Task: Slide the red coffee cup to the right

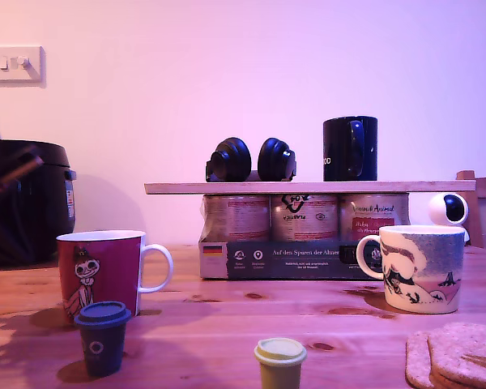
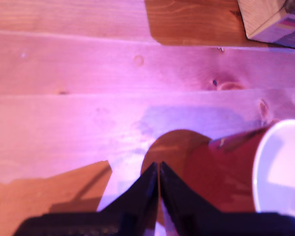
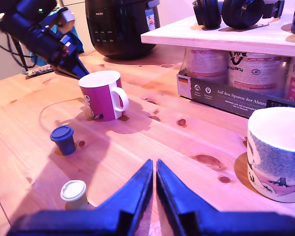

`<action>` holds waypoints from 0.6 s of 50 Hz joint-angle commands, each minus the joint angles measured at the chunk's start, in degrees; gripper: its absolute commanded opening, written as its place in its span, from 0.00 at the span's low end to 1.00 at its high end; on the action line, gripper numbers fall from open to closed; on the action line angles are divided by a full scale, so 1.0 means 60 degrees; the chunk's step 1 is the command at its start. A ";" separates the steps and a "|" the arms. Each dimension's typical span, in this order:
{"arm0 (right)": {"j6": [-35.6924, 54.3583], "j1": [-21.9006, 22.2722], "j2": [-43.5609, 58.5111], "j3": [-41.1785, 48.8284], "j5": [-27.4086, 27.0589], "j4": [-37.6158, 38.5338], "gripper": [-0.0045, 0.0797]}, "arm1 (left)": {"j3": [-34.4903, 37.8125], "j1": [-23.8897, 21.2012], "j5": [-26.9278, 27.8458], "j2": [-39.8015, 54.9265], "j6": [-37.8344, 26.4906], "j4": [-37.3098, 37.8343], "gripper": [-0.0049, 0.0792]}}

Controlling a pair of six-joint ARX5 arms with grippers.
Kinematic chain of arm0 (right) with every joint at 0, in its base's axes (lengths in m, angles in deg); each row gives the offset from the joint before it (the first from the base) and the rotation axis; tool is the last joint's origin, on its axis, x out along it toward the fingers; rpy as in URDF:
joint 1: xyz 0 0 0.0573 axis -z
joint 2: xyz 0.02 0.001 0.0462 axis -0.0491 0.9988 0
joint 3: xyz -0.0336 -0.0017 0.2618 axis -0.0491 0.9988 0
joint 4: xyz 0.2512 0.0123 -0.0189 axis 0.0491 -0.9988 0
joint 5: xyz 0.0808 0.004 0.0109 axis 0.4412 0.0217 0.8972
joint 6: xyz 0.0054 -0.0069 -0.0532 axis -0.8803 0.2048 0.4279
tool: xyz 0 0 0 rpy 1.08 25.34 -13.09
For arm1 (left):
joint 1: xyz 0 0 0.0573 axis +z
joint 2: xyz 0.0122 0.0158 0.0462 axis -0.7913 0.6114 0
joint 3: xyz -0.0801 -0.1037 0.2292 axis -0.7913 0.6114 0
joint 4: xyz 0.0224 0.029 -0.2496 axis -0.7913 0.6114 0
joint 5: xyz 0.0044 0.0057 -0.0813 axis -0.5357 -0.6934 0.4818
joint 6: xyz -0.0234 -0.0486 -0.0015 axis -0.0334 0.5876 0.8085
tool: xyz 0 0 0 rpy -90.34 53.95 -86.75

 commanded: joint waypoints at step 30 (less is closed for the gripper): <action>0.0069 -0.0033 -0.0062 -0.0095 0.0033 -0.0029 0.04 | -0.0969 -0.1337 0.0022 0.0466 0.0098 0.1315 0.04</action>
